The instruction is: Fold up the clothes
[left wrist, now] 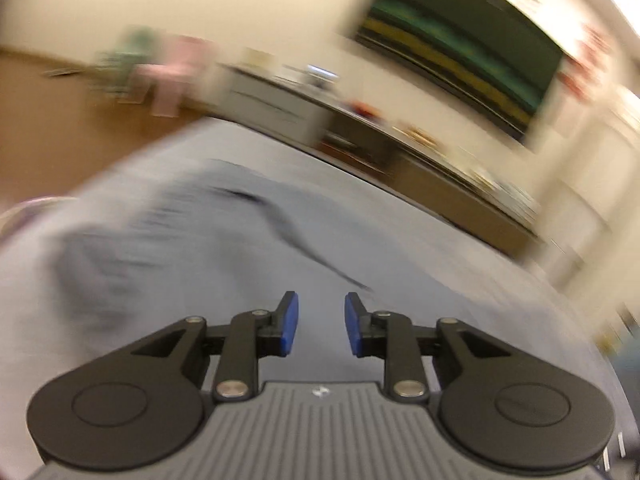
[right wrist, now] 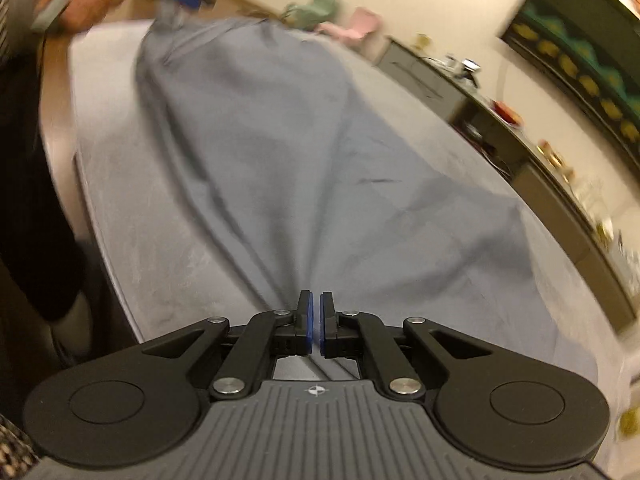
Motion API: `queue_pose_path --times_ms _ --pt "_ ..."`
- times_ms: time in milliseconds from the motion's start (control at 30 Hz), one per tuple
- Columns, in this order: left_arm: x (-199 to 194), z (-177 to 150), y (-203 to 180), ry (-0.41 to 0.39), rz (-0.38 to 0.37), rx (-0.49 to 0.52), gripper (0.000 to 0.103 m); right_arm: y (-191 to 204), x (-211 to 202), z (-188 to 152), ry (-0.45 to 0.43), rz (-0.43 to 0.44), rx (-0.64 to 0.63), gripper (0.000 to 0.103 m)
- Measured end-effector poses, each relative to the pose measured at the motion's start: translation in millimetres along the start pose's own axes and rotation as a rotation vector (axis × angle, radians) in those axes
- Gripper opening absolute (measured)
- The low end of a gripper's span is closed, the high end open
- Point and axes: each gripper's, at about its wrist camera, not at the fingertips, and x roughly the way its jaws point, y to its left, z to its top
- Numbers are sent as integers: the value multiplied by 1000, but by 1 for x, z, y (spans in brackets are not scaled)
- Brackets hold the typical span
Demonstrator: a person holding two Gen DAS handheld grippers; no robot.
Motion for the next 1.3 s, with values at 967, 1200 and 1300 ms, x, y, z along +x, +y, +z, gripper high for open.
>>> queue_pose_path --times_ms 967,1200,1300 --pt "17 -51 -53 220 154 174 20 -22 9 -61 210 -174 -390 0" --pt "9 -41 -44 161 198 76 19 -19 -18 -78 214 -131 -291 0" --pt "10 -45 -42 200 264 50 18 -37 -28 -72 186 -68 -178 0"
